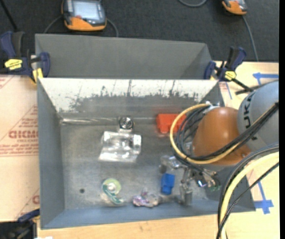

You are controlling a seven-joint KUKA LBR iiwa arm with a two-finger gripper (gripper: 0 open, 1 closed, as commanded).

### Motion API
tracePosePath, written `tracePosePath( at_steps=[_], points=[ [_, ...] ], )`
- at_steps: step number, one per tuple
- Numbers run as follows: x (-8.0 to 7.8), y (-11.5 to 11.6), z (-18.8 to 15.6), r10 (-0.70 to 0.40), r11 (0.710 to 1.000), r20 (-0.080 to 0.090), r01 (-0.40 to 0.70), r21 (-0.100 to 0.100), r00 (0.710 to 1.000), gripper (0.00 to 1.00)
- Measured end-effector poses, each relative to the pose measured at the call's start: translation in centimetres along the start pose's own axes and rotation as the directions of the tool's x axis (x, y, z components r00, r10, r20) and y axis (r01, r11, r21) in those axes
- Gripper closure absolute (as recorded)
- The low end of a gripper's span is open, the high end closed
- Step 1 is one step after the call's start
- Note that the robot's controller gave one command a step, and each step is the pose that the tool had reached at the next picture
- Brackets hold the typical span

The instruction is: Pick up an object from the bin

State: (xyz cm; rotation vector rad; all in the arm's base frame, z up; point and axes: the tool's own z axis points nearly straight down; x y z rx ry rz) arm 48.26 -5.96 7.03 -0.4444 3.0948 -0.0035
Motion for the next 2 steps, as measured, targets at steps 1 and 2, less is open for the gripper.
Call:
tracePosePath(
  at_steps=[1,2],
  points=[
    [0.3,-0.2,0.0,0.002,1.0,-0.01,-0.002,-0.001,1.0,1.0],
    [-1.5,0.7,-15.3,0.01,1.0,-0.003,-0.01,0.001,1.0,1.0]
  ],
)
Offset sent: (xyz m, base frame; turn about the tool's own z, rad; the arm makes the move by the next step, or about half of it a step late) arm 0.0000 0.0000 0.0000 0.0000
